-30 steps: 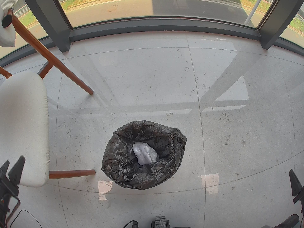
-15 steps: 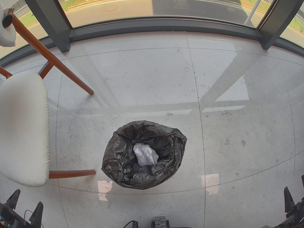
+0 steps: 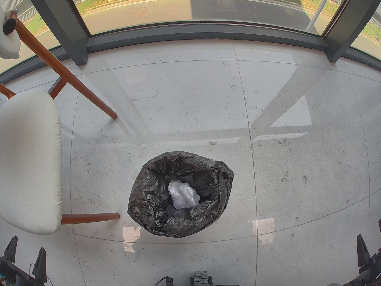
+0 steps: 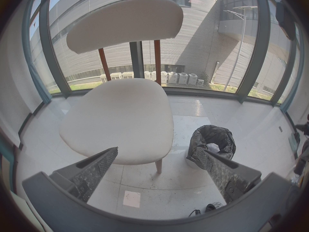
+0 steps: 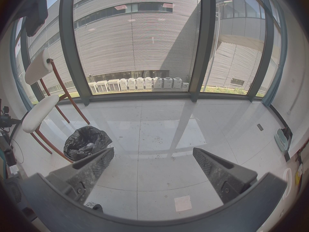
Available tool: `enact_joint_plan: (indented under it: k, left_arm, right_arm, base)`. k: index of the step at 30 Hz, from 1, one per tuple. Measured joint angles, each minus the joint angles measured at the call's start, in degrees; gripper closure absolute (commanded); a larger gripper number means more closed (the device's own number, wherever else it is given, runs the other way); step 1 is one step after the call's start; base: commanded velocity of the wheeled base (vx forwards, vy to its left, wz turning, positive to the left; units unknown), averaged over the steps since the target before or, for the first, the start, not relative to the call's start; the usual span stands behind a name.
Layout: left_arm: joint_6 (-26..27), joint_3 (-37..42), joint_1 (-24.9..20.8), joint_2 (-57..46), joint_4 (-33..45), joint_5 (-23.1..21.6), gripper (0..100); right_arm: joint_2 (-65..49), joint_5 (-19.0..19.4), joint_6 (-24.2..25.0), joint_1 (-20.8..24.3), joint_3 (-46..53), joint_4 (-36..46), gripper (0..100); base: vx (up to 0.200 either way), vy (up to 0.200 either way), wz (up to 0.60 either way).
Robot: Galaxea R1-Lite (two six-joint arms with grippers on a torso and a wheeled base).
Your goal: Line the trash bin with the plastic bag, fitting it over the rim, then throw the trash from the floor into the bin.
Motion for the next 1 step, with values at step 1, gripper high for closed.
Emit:
enact_joint_plan:
  k: [1]
  left_arm:
    - [0.9, 0.0, 0.1, -0.2, 0.0, -0.6, 0]
  right_arm:
    - [0.0, 0.0, 0.0, 0.0, 0.0, 0.0, 0]
  base:
    - [0.0, 0.0, 0.0]
